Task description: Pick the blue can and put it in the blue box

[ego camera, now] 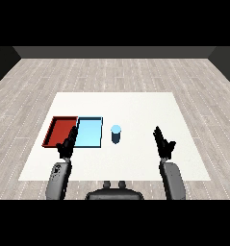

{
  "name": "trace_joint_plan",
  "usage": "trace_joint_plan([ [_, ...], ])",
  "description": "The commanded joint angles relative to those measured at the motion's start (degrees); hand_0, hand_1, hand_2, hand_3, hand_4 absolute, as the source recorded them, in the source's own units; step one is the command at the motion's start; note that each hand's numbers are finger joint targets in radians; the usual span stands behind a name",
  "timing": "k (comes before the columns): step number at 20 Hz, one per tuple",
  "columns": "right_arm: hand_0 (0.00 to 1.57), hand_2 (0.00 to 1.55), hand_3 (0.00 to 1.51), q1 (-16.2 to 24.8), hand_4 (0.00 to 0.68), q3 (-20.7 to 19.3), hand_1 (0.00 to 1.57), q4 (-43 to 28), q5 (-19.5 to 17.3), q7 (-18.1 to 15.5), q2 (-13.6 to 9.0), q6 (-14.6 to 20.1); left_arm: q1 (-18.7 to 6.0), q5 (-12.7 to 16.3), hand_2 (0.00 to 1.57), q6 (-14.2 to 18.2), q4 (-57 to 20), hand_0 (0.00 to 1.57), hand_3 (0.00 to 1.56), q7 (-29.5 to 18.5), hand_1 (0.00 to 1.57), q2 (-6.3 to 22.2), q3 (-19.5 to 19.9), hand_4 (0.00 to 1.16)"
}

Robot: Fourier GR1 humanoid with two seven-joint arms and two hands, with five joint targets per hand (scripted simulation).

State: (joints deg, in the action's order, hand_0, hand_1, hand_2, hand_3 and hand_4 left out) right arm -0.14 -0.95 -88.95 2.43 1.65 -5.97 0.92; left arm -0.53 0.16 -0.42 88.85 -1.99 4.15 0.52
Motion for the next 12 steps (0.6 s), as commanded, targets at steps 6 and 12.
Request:
trace_joint_plan([
  [6, 0.00, 0.00, 0.00, -14.48, 0.000, 6.37, 0.00, 10.22, -7.59, -2.86, 5.82, 9.86, -5.07, 0.82, 0.00, -0.90, -2.70, 0.00, 0.00, 0.35, 0.00, 1.97, 3.14, 0.00],
  [12, 0.00, 0.00, 0.00, -13.38, 0.000, 7.41, 0.00, 3.17, 3.13, -10.67, 5.94, 3.02, 1.56, 6.36, 0.00, -6.22, 8.59, 0.00, 0.00, -18.00, 0.00, 0.52, 3.86, 0.00],
])
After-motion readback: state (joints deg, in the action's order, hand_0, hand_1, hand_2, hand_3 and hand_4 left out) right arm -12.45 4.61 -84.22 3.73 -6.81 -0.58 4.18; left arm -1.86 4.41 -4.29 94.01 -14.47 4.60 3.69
